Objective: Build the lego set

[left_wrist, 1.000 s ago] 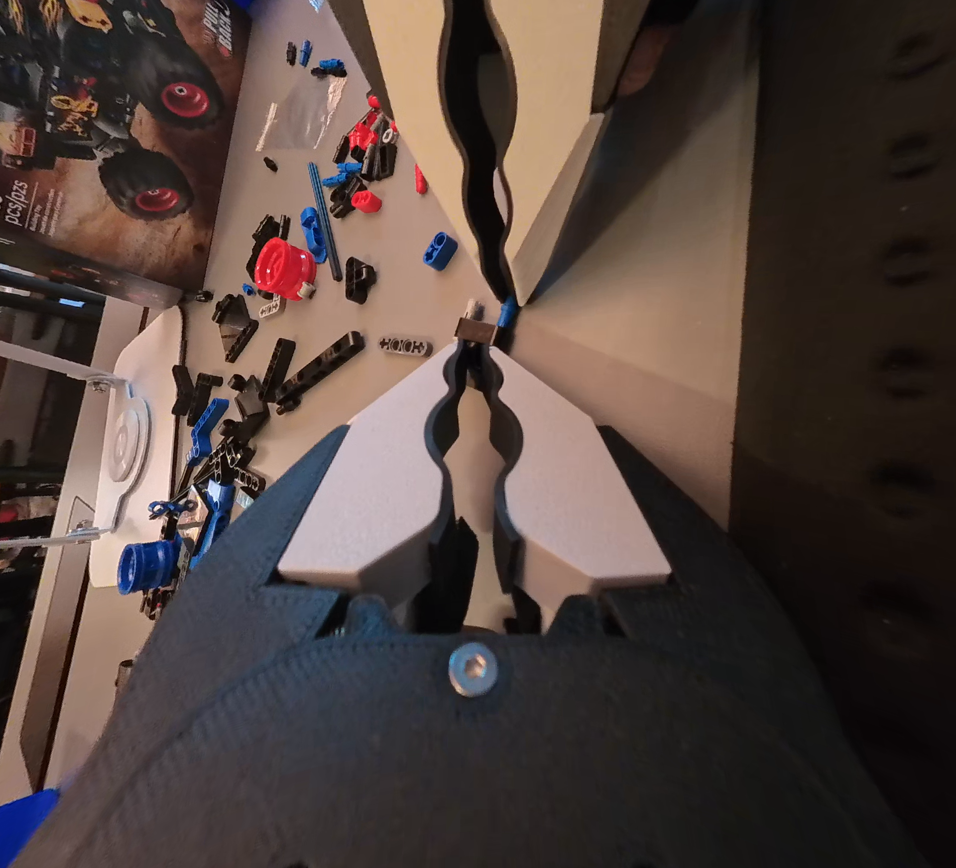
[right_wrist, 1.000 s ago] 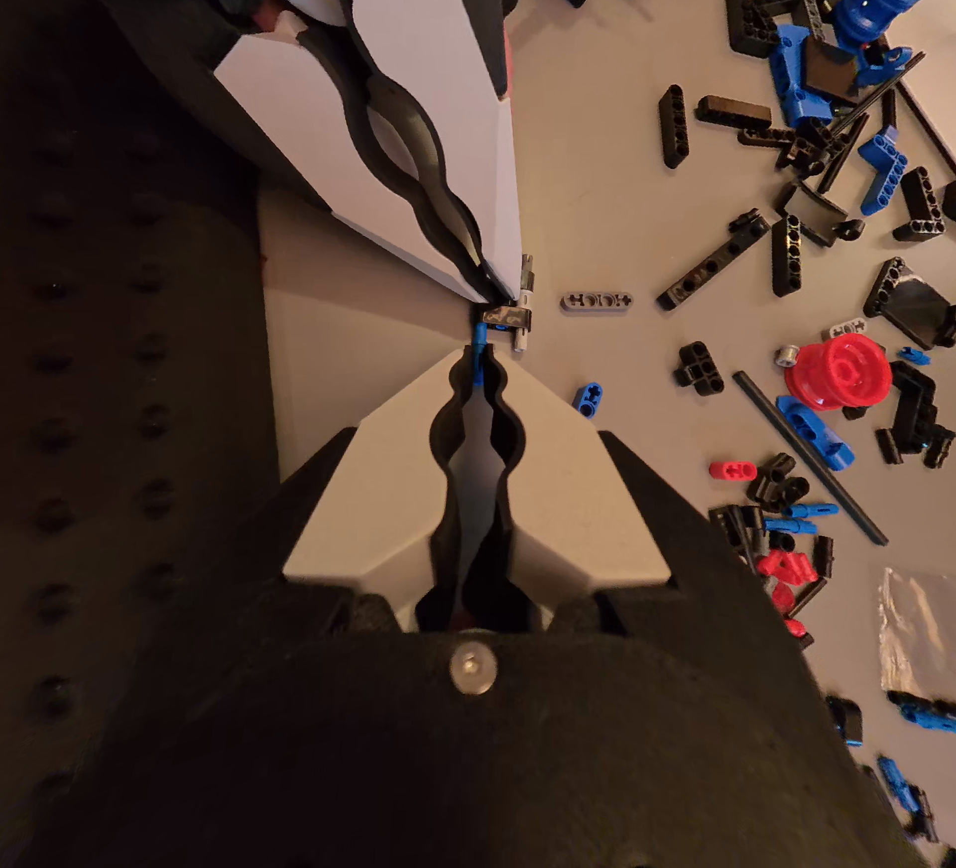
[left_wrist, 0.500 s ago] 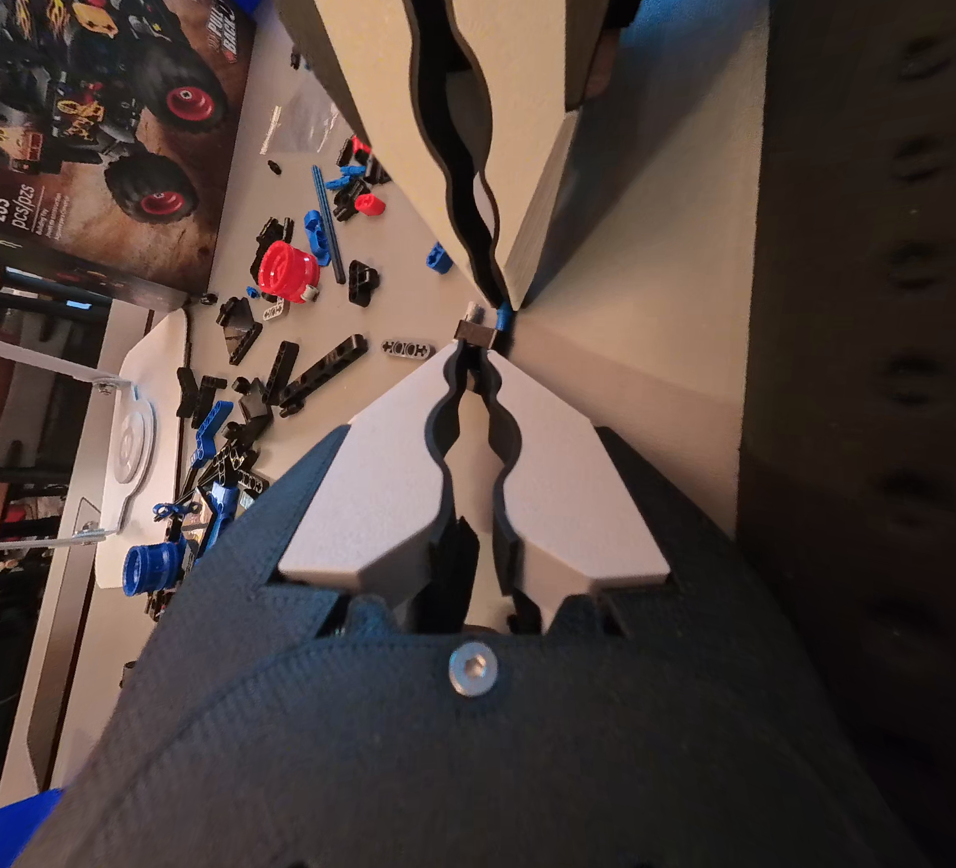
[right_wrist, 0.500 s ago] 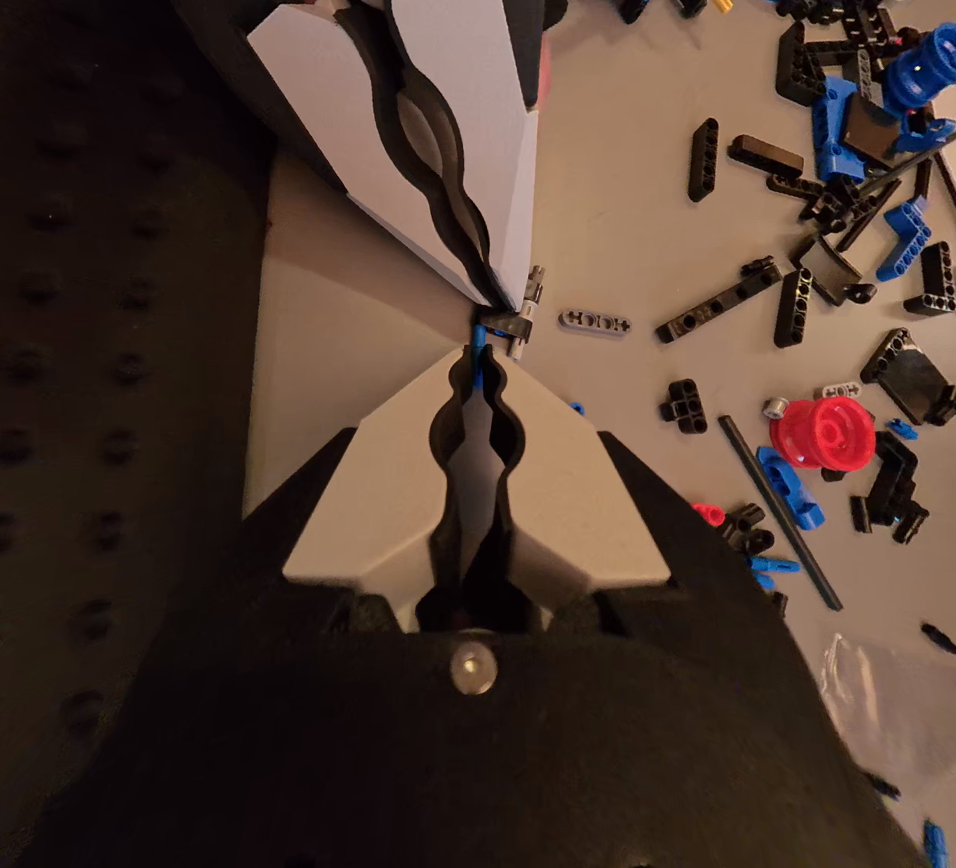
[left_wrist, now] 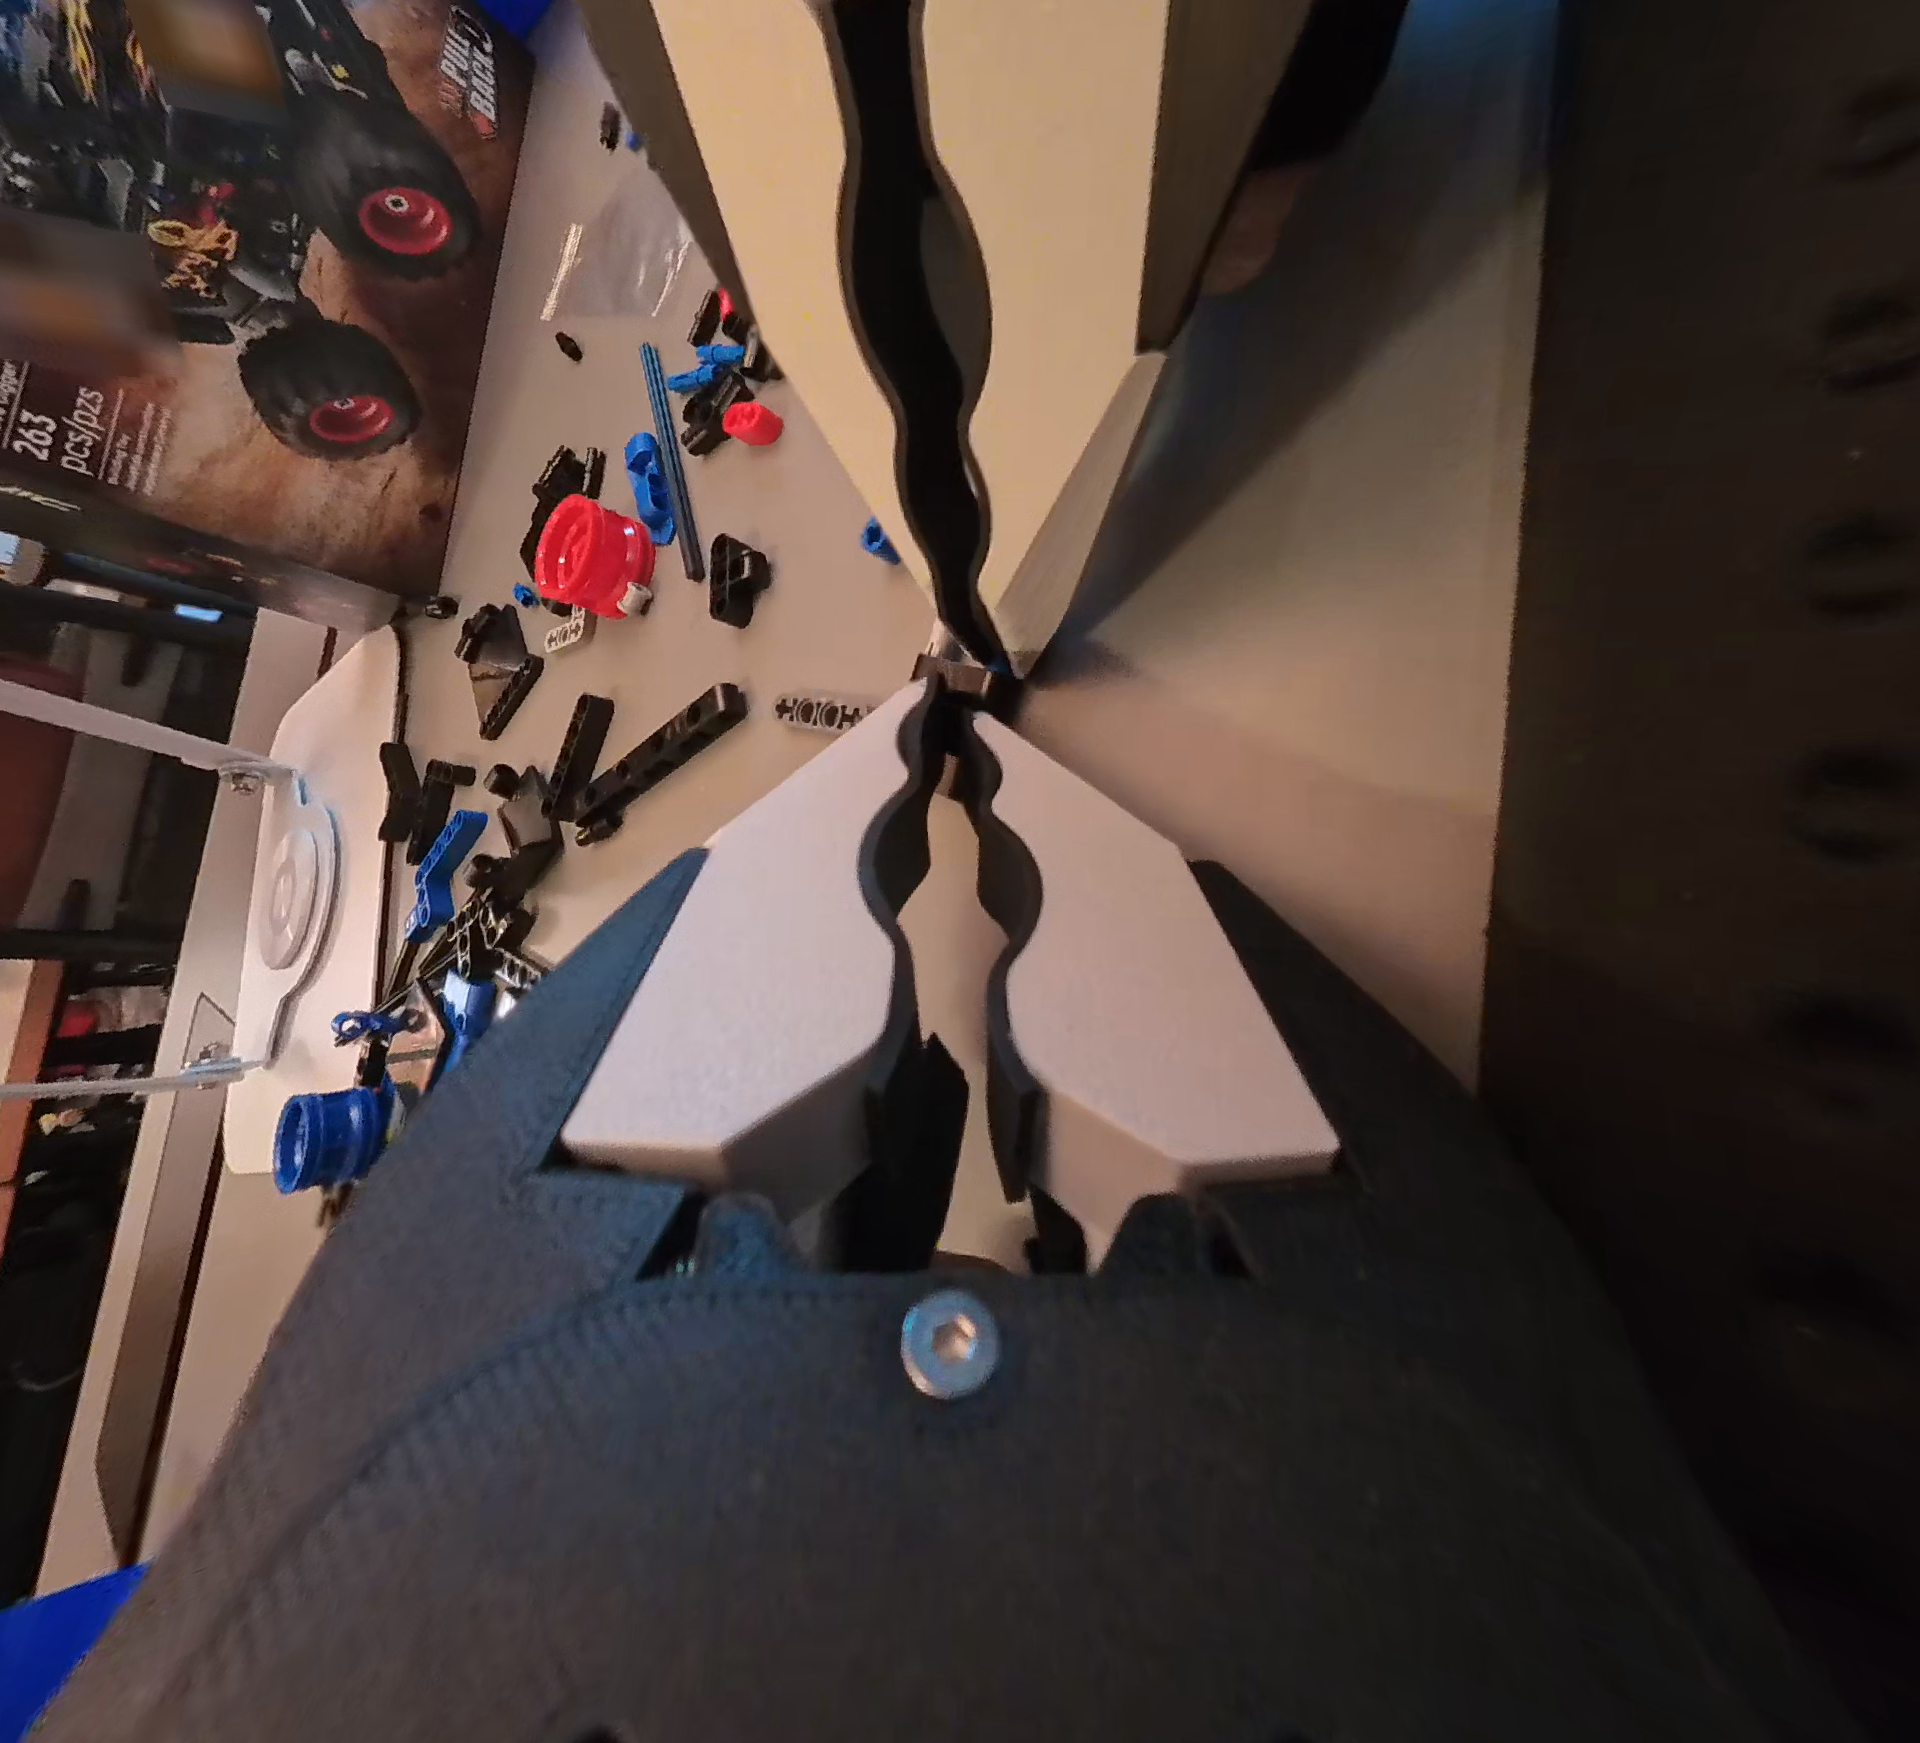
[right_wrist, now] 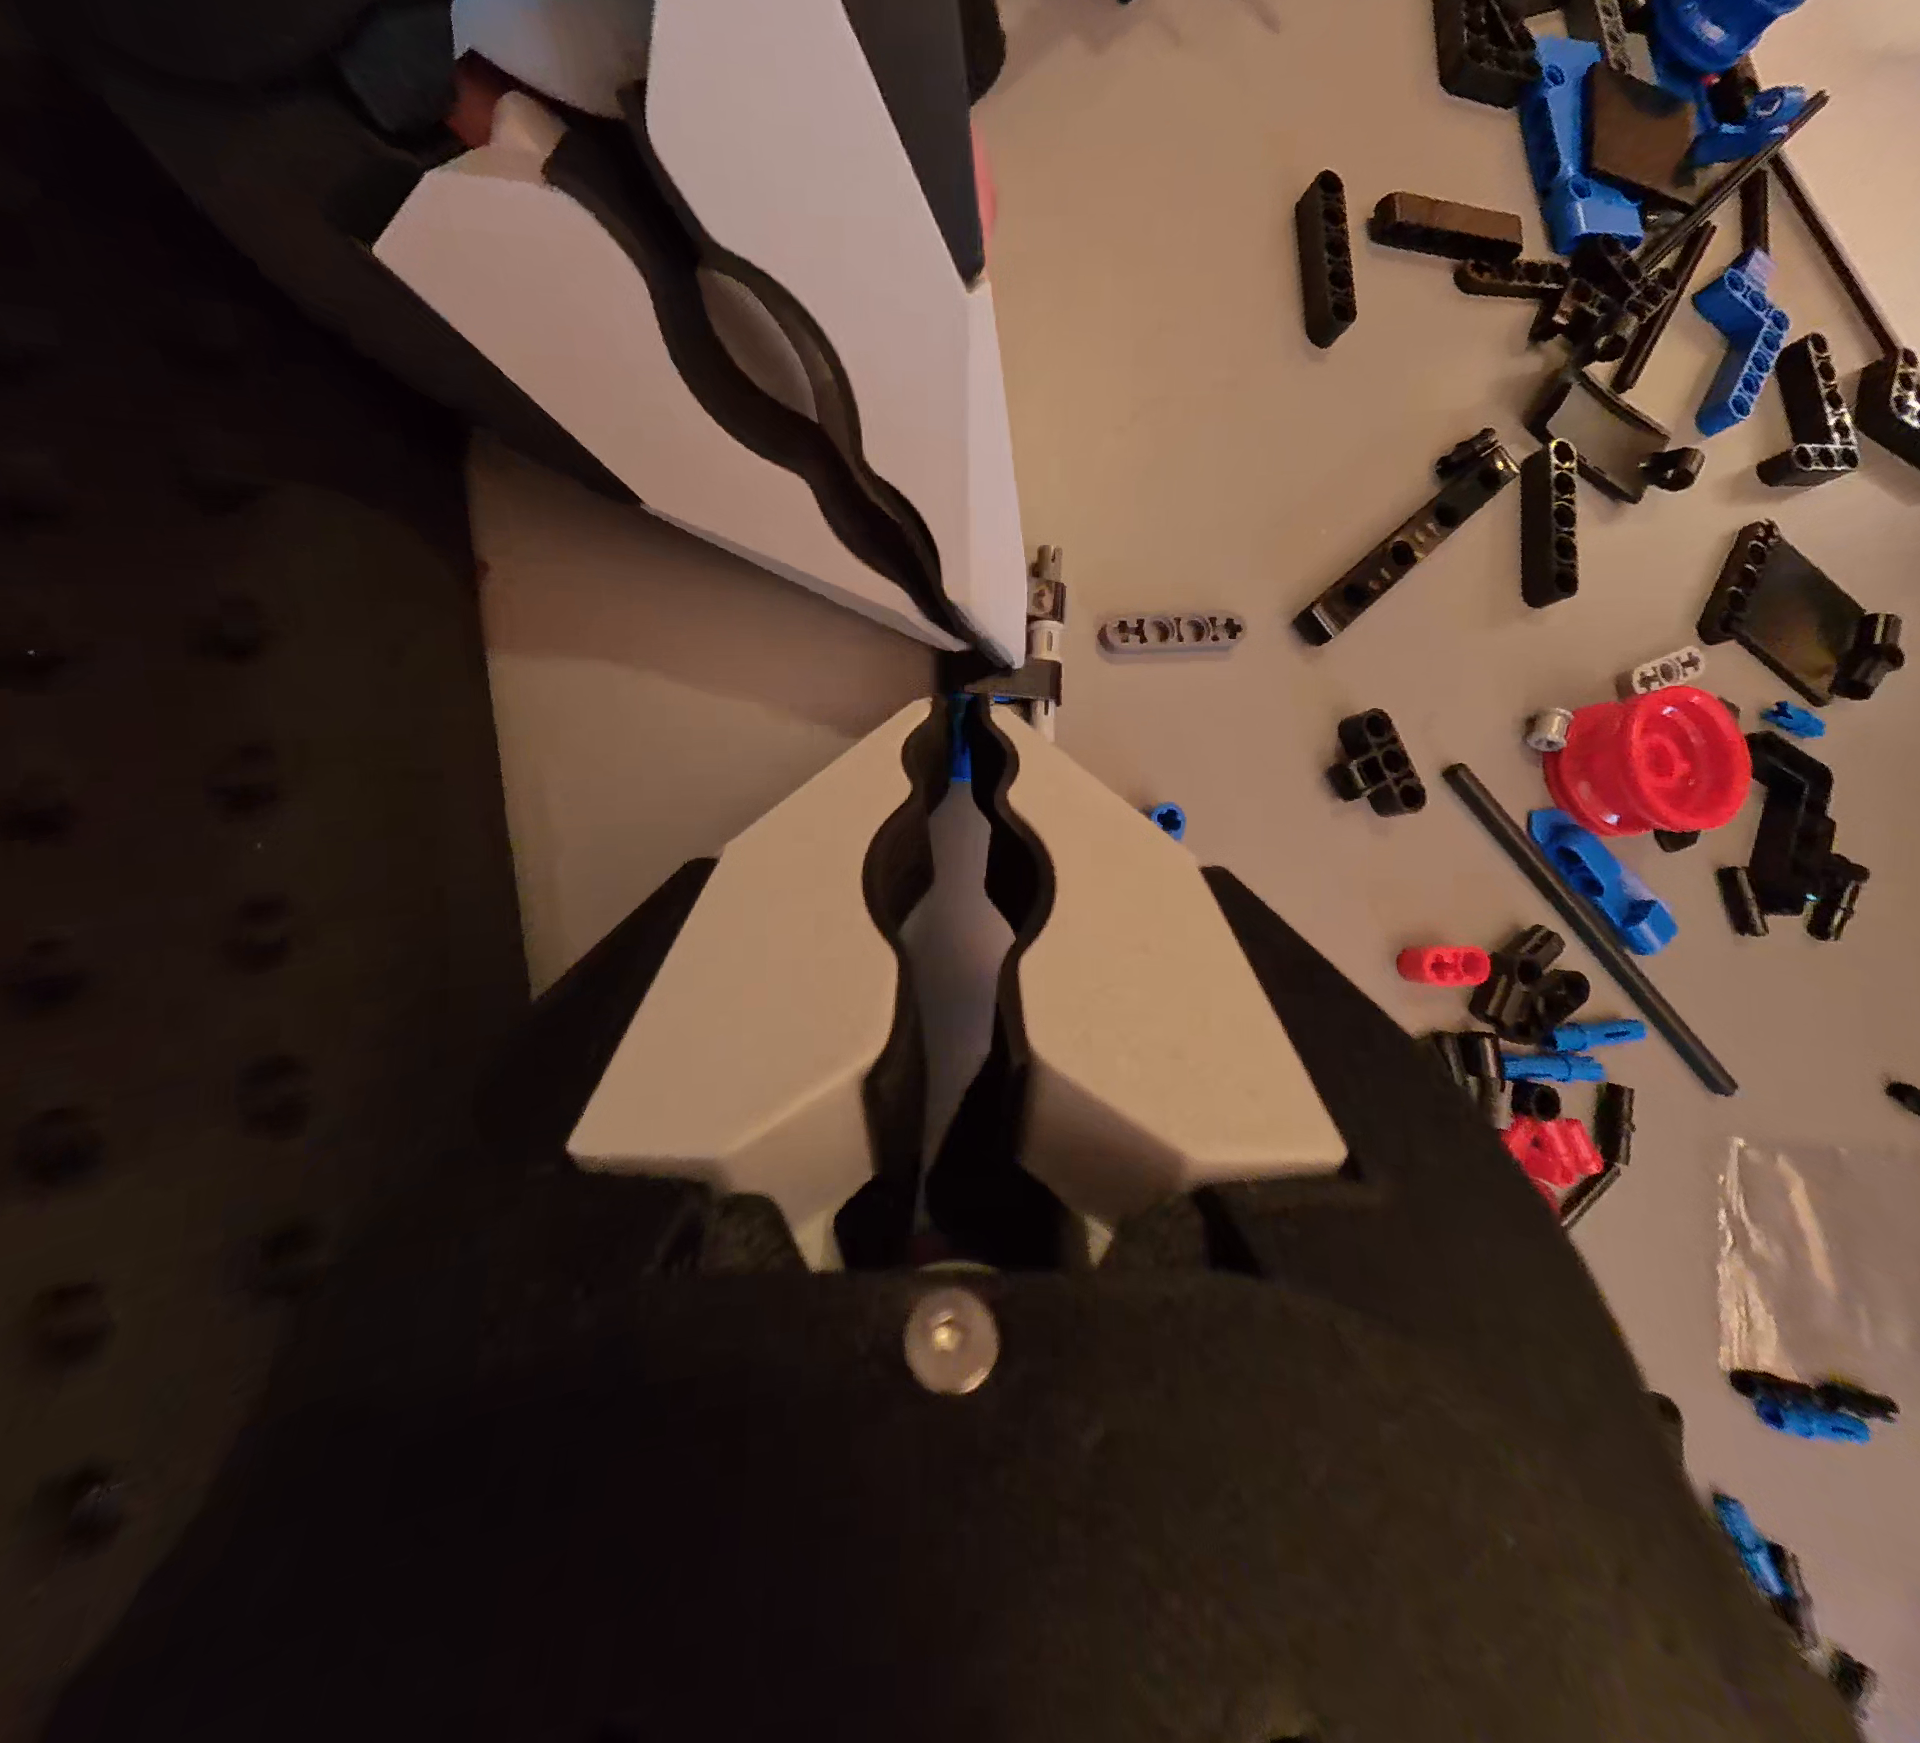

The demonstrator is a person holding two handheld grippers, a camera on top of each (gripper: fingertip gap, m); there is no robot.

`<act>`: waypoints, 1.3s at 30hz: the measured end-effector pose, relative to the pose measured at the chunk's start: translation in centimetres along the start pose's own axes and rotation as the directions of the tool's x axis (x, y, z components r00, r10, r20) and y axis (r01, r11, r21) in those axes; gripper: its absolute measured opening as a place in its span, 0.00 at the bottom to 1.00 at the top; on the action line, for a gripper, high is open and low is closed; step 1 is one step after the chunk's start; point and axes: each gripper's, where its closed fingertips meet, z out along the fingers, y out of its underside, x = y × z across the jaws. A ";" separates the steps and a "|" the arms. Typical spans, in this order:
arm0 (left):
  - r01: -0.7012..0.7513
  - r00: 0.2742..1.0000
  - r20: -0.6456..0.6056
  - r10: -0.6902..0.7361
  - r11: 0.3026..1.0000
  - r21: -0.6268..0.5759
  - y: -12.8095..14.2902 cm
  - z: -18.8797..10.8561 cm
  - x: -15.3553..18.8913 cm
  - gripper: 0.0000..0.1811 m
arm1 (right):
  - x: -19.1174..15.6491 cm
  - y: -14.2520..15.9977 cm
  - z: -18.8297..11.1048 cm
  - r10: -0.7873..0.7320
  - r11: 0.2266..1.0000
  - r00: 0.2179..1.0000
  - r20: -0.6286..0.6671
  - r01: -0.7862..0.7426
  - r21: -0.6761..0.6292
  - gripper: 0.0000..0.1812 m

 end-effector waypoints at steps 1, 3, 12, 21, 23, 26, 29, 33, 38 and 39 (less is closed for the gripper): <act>-0.002 1.000 -0.001 0.002 1.000 0.001 0.0 0.1 0.0 0.00 | 0.0 0.0 0.0 -0.007 1.000 1.000 -0.001 0.007 -0.003 0.00; 0.006 1.000 -0.016 -0.006 1.000 -0.002 -0.1 0.2 -0.2 0.00 | 0.1 0.1 -0.1 -0.007 1.000 1.000 0.003 0.007 0.014 0.00; 0.210 0.958 -0.193 -0.212 0.977 -0.031 -0.7 0.5 -0.1 0.15 | 0.2 1.1 -1.8 -0.041 0.999 0.998 0.039 0.042 -0.018 0.04; 0.297 0.918 -0.247 -0.310 0.951 -0.090 -0.3 -0.5 0.6 0.17 | 1.1 1.3 -1.7 0.003 0.999 0.999 -0.035 -0.004 -0.043 0.00; 0.323 0.906 -0.253 -0.340 0.940 -0.107 0.0 -0.6 0.6 0.18 | 2.1 1.6 -2.8 0.039 0.998 0.997 -0.072 -0.042 -0.038 0.00; 0.339 0.887 -0.292 -0.359 0.933 -0.117 -0.5 -1.0 1.3 0.18 | 2.5 2.4 -4.4 0.077 0.996 0.990 -0.115 -0.082 -0.035 0.00; 0.337 0.854 -0.396 -0.338 0.939 -0.075 -2.1 -1.5 3.6 0.18 | 2.8 3.7 -6.5 0.117 0.992 0.979 -0.164 -0.124 -0.030 0.00; 0.289 0.888 -0.370 -0.272 0.957 -0.011 -2.6 -1.5 2.9 0.18 | 4.4 5.6 -10.4 0.193 0.980 0.944 -0.266 -0.198 0.005 0.00; 0.241 0.923 -0.299 -0.241 0.970 -0.039 -1.5 -0.7 1.3 0.22 | 7.6 8.8 -14.5 0.252 0.962 0.886 -0.389 -0.273 0.001 0.04; 0.230 0.926 -0.297 -0.234 0.972 -0.046 -1.3 -0.3 1.3 0.23 | 8.3 9.4 -14.9 0.255 0.959 0.878 -0.406 -0.284 -0.013 0.04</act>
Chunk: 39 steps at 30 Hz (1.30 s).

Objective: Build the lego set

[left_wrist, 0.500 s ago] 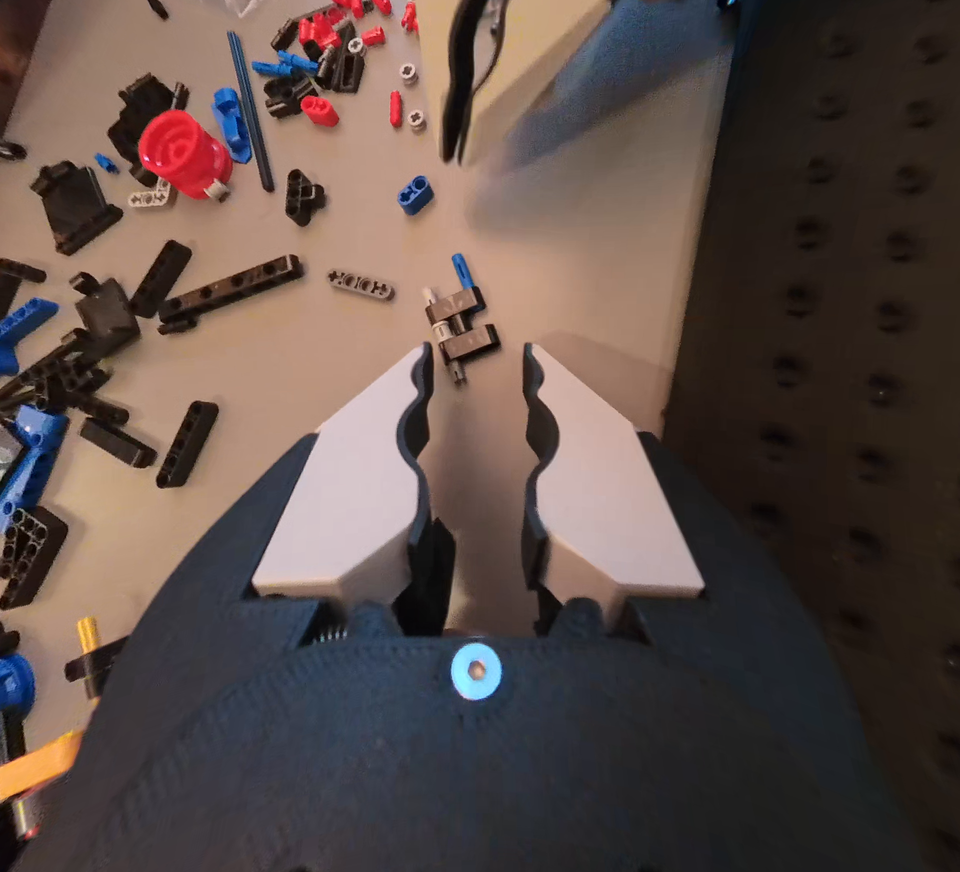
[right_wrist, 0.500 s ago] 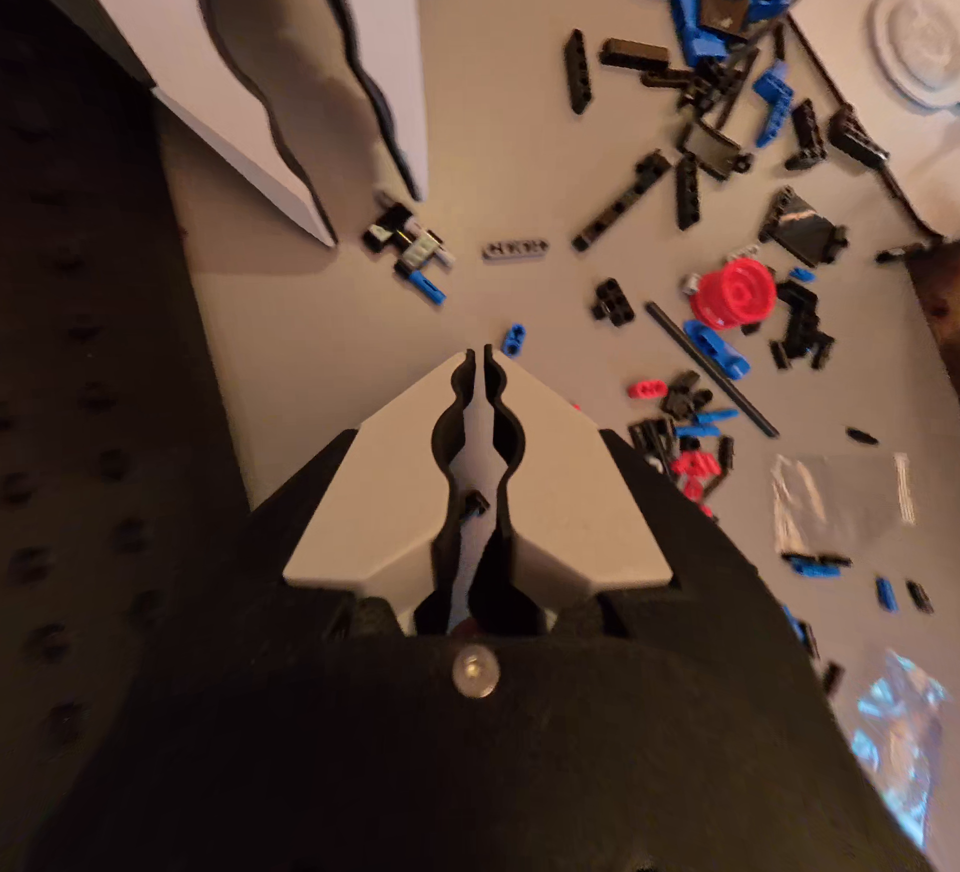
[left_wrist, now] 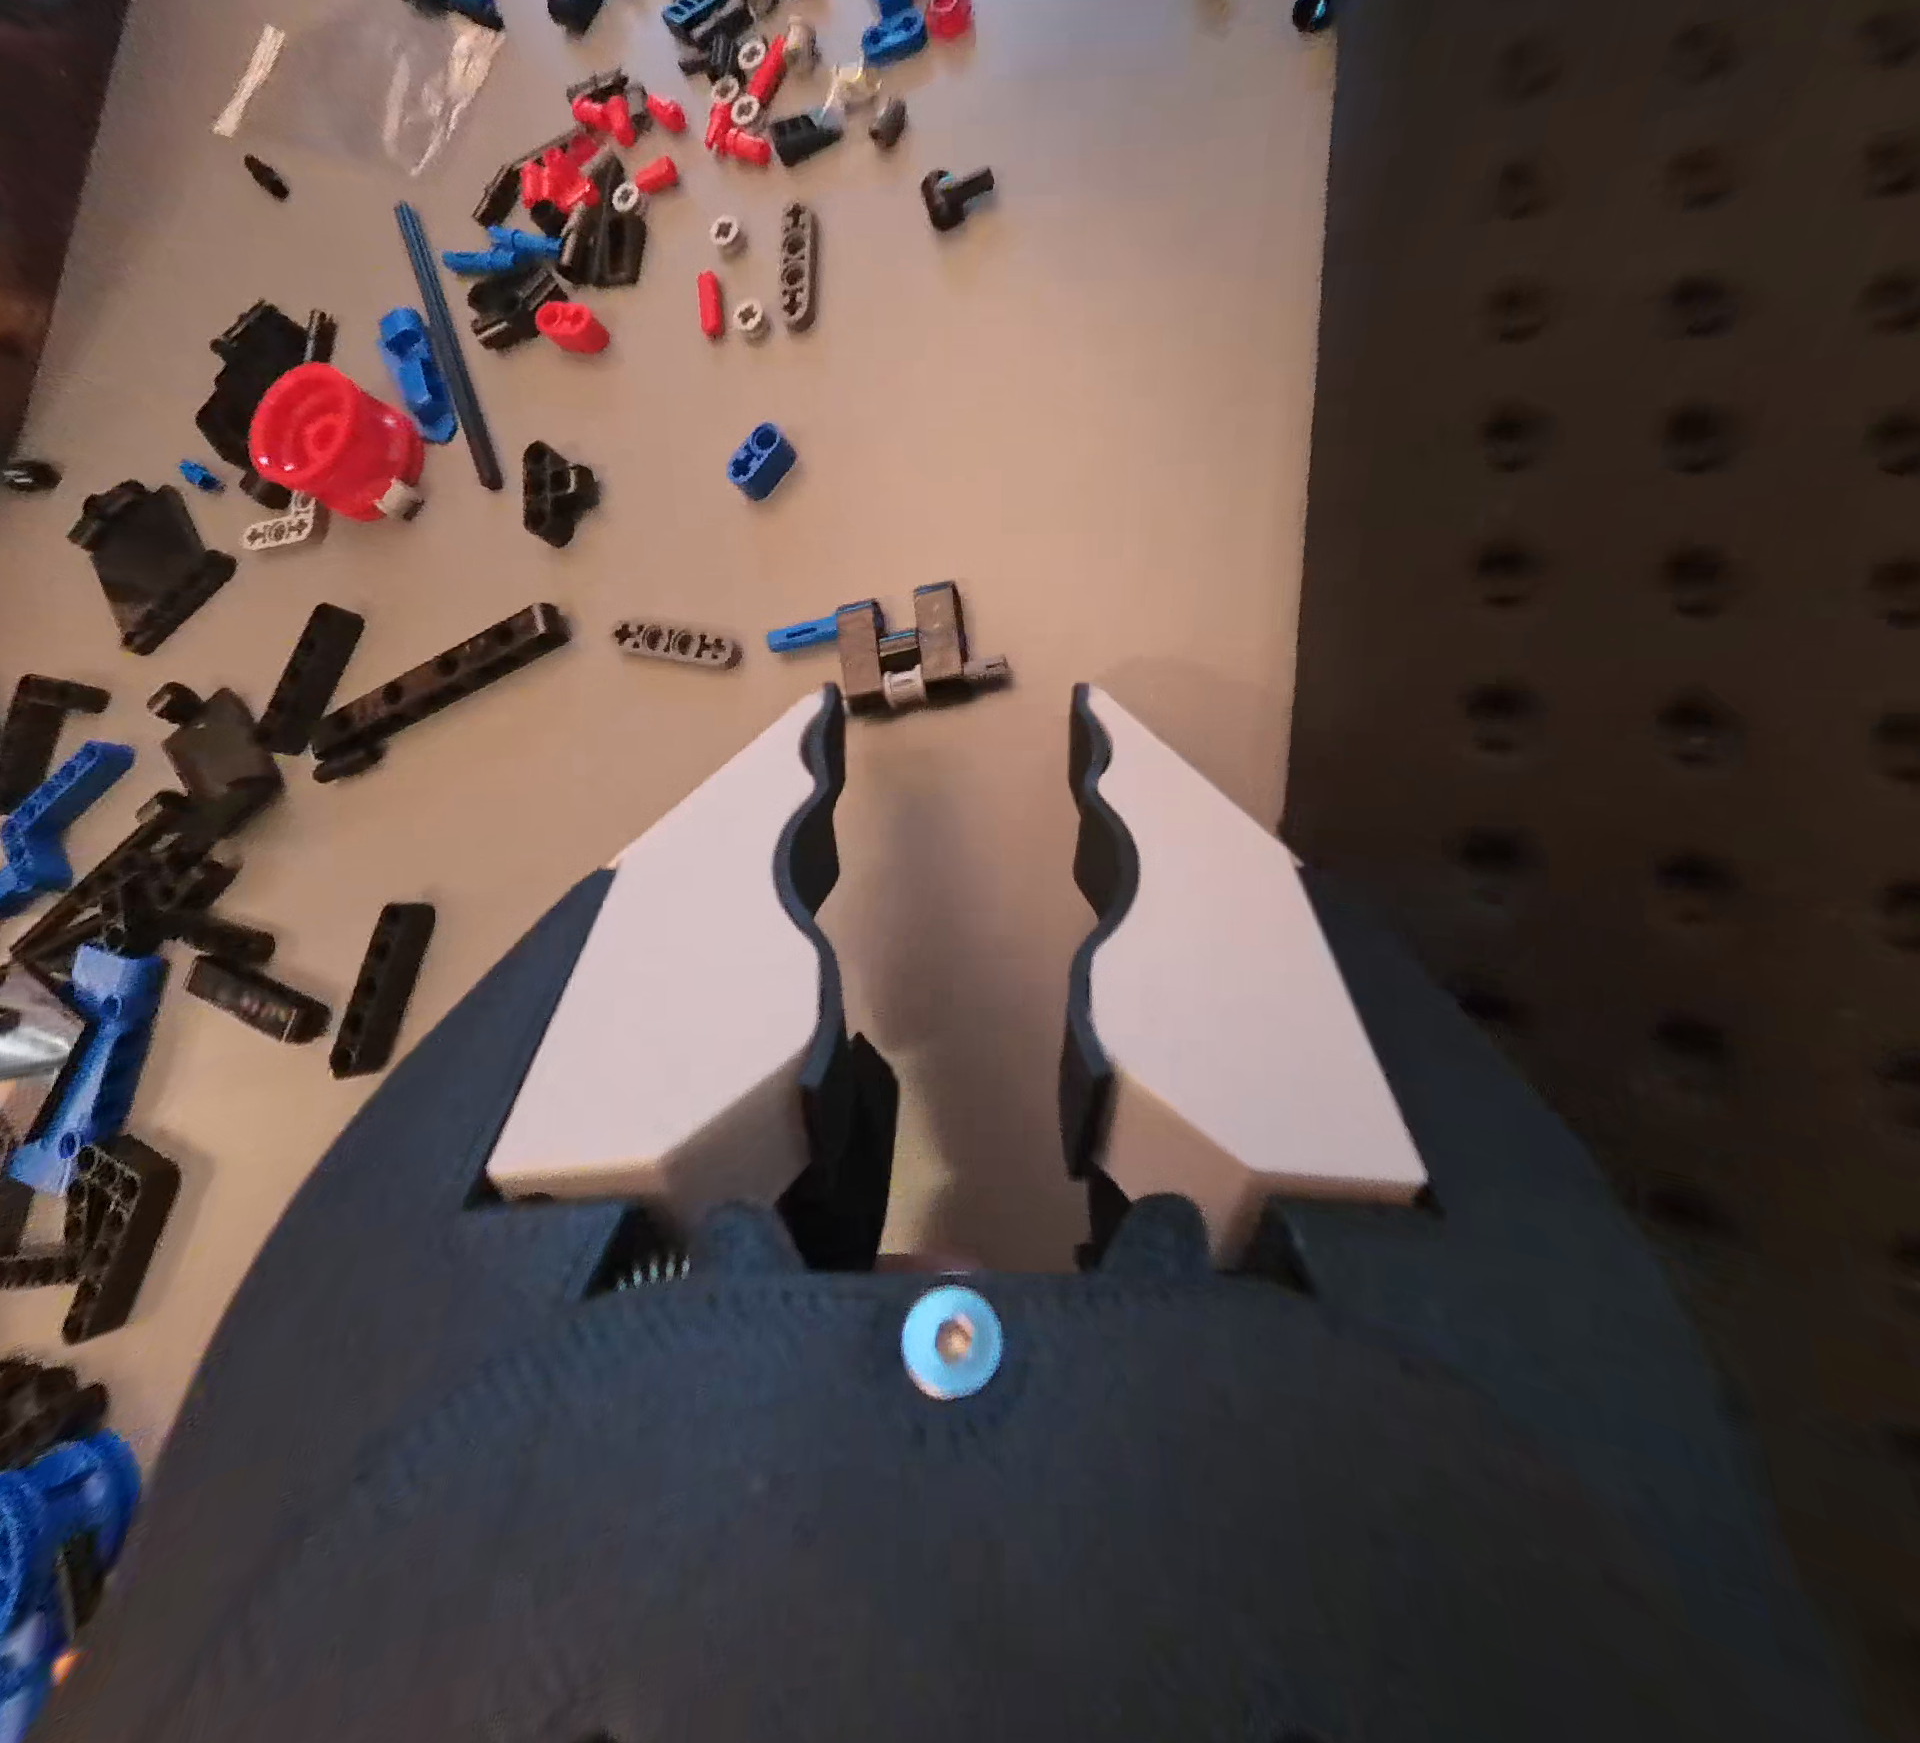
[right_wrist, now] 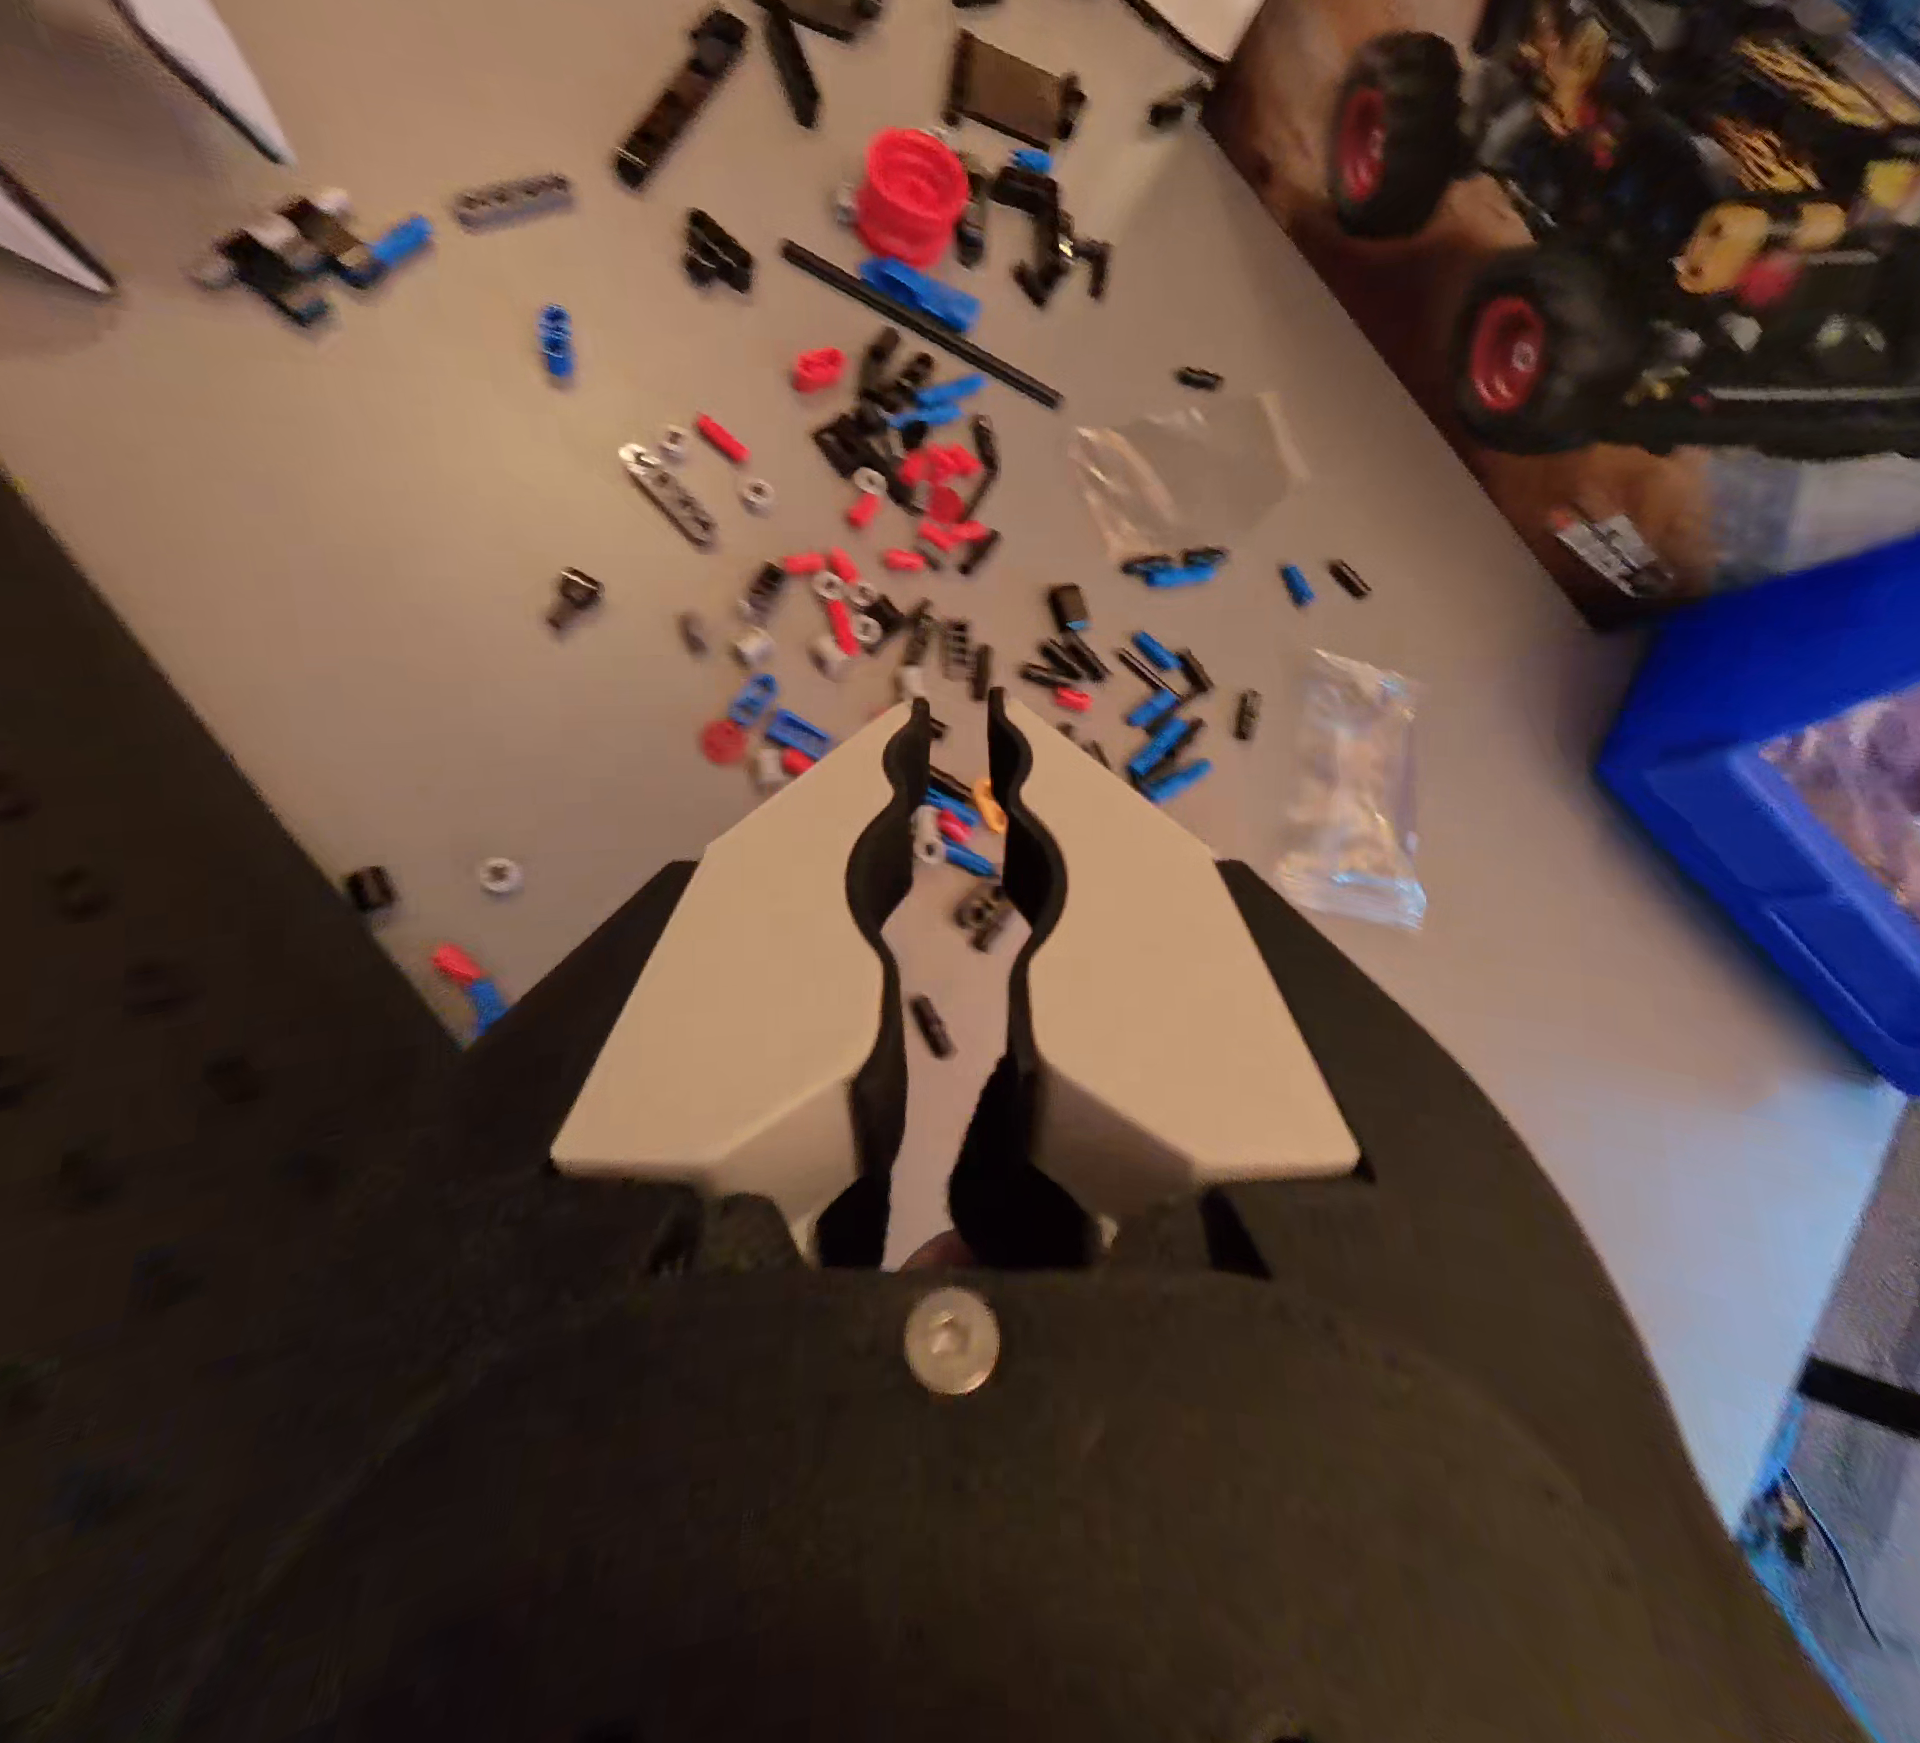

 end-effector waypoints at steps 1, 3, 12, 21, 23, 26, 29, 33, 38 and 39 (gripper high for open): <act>0.011 1.000 -0.009 -0.011 1.000 0.007 -0.2 0.2 0.0 0.22 | 1.0 0.5 0.2 -0.001 1.000 1.000 -0.024 0.001 -0.025 0.05; 0.020 1.000 -0.019 -0.020 1.000 0.012 -0.3 0.4 0.0 0.21 | 2.9 1.5 1.0 -0.015 0.997 0.998 -0.062 0.010 -0.077 0.05; 0.050 0.999 0.000 -0.050 0.996 0.072 -0.5 0.7 -0.5 0.23 | 6.4 4.3 5.1 0.077 0.972 0.997 0.016 -0.072 -0.225 0.07; 0.046 0.999 -0.003 -0.046 0.995 0.087 -0.6 0.7 -0.5 0.24 | 6.9 5.8 6.7 0.205 0.944 0.975 0.081 -0.176 -0.280 0.06; 0.047 0.999 -0.004 -0.047 0.995 0.086 -0.5 0.7 -0.4 0.25 | 6.8 5.8 6.8 0.228 0.941 0.969 0.096 -0.194 -0.277 0.04; 0.045 0.999 -0.005 -0.045 0.995 0.086 -0.5 0.5 -0.3 0.25 | 6.7 5.7 6.9 0.270 0.936 0.955 0.123 -0.230 -0.265 0.00; 0.041 0.999 -0.002 -0.041 0.996 0.085 -0.5 0.3 -0.2 0.25 | 6.5 5.5 7.1 0.324 0.927 0.932 0.163 -0.278 -0.251 0.05; 0.042 0.999 0.005 -0.043 0.995 0.092 -0.6 0.1 -0.2 0.25 | 6.5 5.8 7.3 0.323 0.927 0.931 0.167 -0.276 -0.256 0.00; 0.044 0.999 0.013 -0.045 0.994 0.095 -0.6 0.1 -0.3 0.26 | 6.9 5.5 6.6 0.291 0.939 0.945 0.152 -0.252 -0.232 0.00; 0.045 0.999 0.014 -0.046 0.994 0.097 -0.6 0.0 -0.4 0.25 | 7.2 5.6 6.0 0.268 0.944 0.953 0.140 -0.232 -0.233 0.02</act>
